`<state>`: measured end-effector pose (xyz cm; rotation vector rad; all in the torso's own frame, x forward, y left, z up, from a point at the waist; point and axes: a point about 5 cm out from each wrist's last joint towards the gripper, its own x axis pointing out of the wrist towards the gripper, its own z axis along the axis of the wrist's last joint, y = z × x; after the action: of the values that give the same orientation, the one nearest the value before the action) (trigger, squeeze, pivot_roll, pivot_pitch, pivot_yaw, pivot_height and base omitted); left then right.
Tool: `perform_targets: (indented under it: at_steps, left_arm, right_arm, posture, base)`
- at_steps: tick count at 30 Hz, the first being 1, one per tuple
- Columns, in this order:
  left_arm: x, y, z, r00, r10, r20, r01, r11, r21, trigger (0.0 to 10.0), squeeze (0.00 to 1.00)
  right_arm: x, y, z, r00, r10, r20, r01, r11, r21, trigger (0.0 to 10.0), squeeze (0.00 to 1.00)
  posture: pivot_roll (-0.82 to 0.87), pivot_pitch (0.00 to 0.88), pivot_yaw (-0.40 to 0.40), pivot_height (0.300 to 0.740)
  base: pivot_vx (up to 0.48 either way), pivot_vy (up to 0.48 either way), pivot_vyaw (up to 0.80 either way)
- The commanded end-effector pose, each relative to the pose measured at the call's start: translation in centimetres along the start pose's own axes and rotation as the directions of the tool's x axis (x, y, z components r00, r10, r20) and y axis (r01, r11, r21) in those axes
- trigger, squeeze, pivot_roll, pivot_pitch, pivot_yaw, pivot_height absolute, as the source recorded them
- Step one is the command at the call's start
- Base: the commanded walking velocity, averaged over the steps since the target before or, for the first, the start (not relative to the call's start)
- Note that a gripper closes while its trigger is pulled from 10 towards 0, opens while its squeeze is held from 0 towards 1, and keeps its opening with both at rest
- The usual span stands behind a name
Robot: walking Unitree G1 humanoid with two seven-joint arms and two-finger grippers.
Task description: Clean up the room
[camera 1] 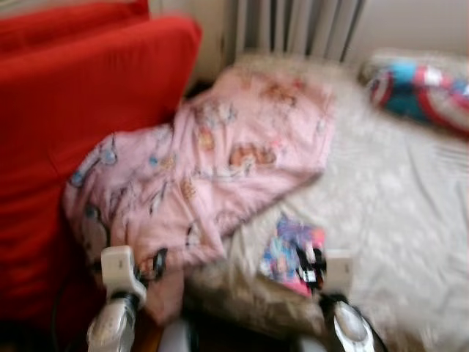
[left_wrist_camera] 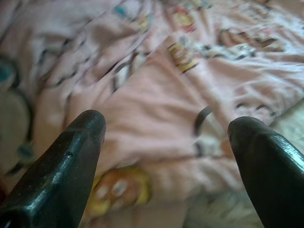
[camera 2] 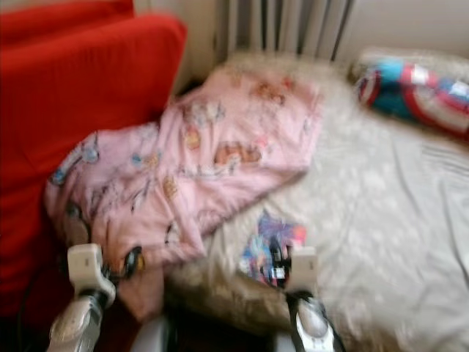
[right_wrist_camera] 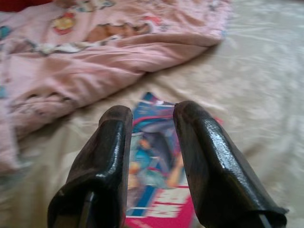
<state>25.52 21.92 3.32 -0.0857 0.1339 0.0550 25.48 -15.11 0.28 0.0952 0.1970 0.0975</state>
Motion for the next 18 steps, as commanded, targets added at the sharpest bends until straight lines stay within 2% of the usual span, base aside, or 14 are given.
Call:
perform_targets:
  at_steps: [1, 14, 18]
  left_arm:
    - [-0.1, -0.3, -0.3, 1.0, -0.011, -0.014, 0.011, 1.0, -0.014, 10.0, 0.0]
    - [-0.1, -0.4, -0.2, 1.0, -0.018, -0.012, 0.018, 1.0, -0.015, 10.0, 0.0]
    - [-0.1, -0.4, -0.2, 1.0, -0.019, -0.011, 0.019, 1.0, -0.014, 10.0, 0.0]
  right_arm:
    - [-0.3, -0.9, -0.1, 0.999, -0.033, -0.004, 0.033, 0.999, 0.004, 10.0, 0.0]
    - [-0.1, -0.2, -0.2, 1.0, 0.02, -0.014, -0.02, 1.0, -0.011, 10.0, 0.0]
    - [-0.1, 0.1, -0.2, 0.999, 0.042, -0.014, -0.042, 0.999, -0.011, 10.0, 0.0]
  posture:
    - [-0.02, 0.097, -0.033, 0.63]
    - [-0.02, 0.103, -0.032, 0.63]
    - [-0.02, 0.107, -0.031, 0.63]
  base:
    - [0.244, 0.0, 0.0]
    - [0.27, 0.0, 0.0]
    - [0.289, 0.0, 0.8]
